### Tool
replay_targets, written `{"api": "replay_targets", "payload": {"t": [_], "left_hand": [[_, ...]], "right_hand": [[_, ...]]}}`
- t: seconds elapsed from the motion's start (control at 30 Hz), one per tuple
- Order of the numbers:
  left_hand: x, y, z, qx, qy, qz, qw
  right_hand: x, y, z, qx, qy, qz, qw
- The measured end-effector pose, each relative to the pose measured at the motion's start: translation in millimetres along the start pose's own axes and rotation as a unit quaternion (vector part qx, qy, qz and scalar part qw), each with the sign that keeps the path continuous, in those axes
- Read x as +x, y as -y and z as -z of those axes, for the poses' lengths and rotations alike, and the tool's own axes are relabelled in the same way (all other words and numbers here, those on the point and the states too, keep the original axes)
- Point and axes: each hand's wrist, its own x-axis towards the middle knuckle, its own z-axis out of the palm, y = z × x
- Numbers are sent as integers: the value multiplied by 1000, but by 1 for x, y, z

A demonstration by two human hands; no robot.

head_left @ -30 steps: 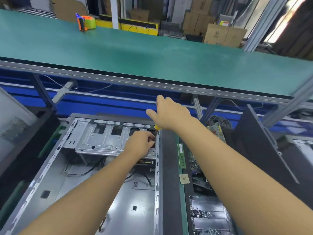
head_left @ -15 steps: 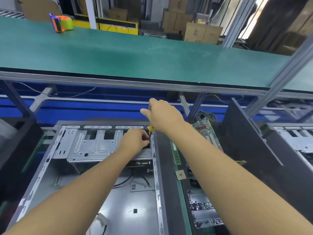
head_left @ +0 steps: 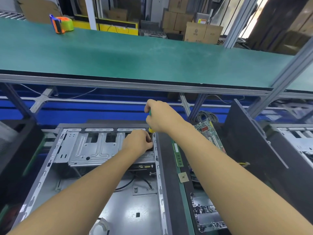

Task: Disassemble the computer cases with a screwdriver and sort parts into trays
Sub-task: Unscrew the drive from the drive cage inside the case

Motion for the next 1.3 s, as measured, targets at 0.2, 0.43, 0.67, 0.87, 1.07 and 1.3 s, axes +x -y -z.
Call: {"api": "replay_targets", "payload": {"t": [0.2, 0.43, 0.67, 0.87, 1.07, 1.3], "left_hand": [[-1, -2, -4, 46, 5, -25, 999], [3, 4, -3, 23, 16, -69, 997], [5, 20, -6, -19, 1, -122, 992], [5, 24, -9, -78, 5, -101, 992], [7, 28, -12, -85, -6, -107, 991], [5, 27, -9, -104, 2, -104, 989]], "right_hand": [[-4, -3, 6, 20, 26, 15, 999], [-4, 0, 8, 2, 48, 10, 999], [-2, -3, 7, -54, -1, 24, 998], [-1, -3, 6, -71, 3, 15, 997], [-2, -6, 7, -58, 6, 7, 998], [0, -6, 10, -80, 23, 6, 997]]}}
